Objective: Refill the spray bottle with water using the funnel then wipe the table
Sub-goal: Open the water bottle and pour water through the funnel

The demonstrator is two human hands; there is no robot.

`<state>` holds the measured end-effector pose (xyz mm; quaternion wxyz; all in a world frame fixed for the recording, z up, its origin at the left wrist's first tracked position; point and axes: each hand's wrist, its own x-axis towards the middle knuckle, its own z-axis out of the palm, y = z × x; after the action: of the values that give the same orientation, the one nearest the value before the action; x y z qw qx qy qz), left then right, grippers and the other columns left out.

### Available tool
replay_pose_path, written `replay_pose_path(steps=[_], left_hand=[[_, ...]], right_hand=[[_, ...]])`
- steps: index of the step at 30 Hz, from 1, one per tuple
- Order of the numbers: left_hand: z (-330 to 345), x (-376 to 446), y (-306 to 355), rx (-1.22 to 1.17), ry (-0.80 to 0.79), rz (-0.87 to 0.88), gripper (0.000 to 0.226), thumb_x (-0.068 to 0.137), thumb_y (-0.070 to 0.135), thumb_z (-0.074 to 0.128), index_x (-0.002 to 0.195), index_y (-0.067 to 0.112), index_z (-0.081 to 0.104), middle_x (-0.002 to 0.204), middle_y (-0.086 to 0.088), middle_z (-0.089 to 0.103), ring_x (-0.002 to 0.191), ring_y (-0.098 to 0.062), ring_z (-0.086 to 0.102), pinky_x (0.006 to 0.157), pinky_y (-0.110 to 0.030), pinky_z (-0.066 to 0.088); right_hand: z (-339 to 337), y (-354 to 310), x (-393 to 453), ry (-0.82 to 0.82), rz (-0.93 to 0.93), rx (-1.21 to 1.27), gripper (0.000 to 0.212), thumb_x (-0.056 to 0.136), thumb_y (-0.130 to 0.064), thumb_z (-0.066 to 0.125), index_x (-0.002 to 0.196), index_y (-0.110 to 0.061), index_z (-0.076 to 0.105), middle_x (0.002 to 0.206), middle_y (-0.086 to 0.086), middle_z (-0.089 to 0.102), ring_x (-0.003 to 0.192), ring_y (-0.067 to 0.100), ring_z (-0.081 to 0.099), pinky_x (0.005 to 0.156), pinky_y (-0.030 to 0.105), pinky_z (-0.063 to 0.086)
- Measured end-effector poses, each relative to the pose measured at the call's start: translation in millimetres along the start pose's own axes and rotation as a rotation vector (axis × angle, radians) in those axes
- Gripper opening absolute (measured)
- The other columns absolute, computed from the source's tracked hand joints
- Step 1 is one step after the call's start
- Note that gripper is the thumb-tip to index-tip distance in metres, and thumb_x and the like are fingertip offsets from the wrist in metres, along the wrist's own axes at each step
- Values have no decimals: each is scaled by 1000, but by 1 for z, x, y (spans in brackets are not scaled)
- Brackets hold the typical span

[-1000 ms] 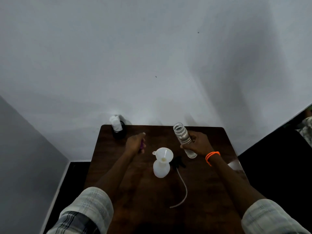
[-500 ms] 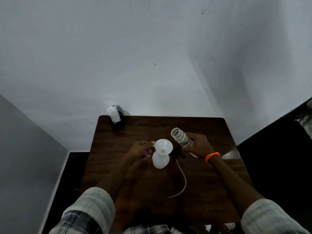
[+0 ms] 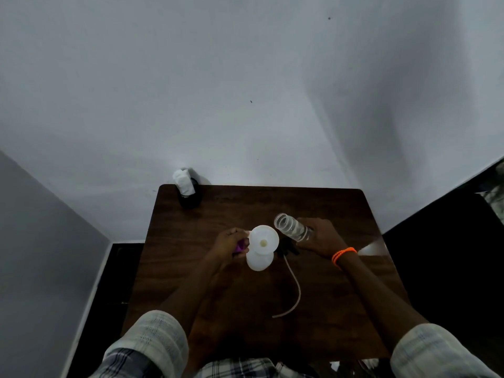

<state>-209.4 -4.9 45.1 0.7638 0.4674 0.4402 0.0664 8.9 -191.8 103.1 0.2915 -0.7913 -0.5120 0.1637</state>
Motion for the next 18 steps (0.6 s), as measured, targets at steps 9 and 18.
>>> replay_pose_path(steps=[9,18], left_hand=[[4,1,-4,-17,32,-17,19,91,23,69,90,4,67,74,-13,65,52,-19,59,46,-27,49],[10,0,-1,32,39,15,26,95,19,62,80,-3,62,62,-15,57,34,-18,50,36,-21,36]], right_hand=[[0,2,1,-74,-27,-93,29,75,-38,80,91,-16,71,81,-1,74,75,11,70,67,39,56],[-1,3,5,-77,-12,-258,33,73,-51,73,88,-22,67,79,-5,70,69,13,67,62,38,54]])
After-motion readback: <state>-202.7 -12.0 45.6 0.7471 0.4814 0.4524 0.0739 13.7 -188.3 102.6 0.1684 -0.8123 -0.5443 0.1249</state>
